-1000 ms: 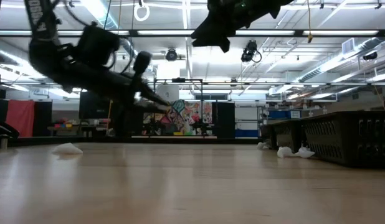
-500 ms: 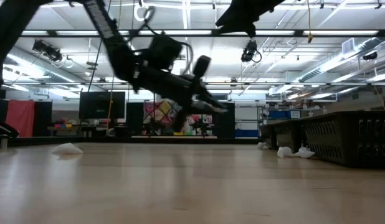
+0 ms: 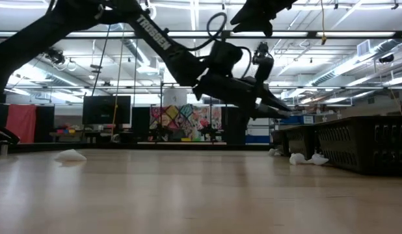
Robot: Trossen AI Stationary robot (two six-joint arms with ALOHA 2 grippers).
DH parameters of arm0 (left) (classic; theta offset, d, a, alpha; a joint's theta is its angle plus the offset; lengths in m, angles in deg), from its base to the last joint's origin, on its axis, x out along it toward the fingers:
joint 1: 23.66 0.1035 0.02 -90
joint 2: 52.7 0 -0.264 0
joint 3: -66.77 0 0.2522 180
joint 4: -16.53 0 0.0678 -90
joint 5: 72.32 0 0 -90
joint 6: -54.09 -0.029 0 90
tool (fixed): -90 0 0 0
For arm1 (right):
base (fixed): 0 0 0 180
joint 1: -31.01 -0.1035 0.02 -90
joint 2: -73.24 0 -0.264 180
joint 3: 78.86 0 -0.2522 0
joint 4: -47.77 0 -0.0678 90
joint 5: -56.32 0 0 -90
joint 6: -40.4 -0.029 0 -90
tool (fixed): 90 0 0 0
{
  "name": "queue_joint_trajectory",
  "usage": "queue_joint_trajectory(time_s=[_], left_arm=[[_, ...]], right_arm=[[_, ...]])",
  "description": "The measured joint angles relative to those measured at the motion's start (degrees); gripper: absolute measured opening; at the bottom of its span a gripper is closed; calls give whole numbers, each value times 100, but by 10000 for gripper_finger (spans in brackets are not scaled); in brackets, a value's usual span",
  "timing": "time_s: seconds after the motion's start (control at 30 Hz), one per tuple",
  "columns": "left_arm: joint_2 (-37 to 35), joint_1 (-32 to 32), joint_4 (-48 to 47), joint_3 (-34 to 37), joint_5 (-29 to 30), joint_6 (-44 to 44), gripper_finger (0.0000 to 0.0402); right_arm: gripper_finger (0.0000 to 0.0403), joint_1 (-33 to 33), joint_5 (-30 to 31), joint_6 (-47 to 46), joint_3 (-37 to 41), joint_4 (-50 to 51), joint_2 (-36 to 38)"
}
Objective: Sort Halloween decoration
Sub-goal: Put the white ghost toy into the top black bin
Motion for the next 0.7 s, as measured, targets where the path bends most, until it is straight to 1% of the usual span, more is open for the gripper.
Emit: queue_joint_trajectory(time_s=[0.1,0.17,0.27,0.37,0.47,0.53,0.63,0.7], left_arm=[[164,-39,-435,-385,147,-320,40],[197,-65,-727,-549,339,-438,51],[202,-90,-827,-636,487,-671,82],[205,-88,-847,-636,496,-697,120],[205,-84,-839,-636,442,-929,152],[205,-50,-841,-636,239,-1120,167],[205,37,-832,-636,-145,-1216,174],[205,96,-837,-636,-278,-1355,175]], right_arm=[[148,-2,0,0,0,-2,0],[148,-2,0,-7,0,-2,0],[148,-2,0,-42,0,-2,-2],[148,-2,0,-42,0,-4,-2],[148,-2,28,-42,0,-4,-2],[148,-2,30,-19,0,-2,-4],[148,-2,39,-13,0,34,-4],[148,-2,39,0,0,133,0]])
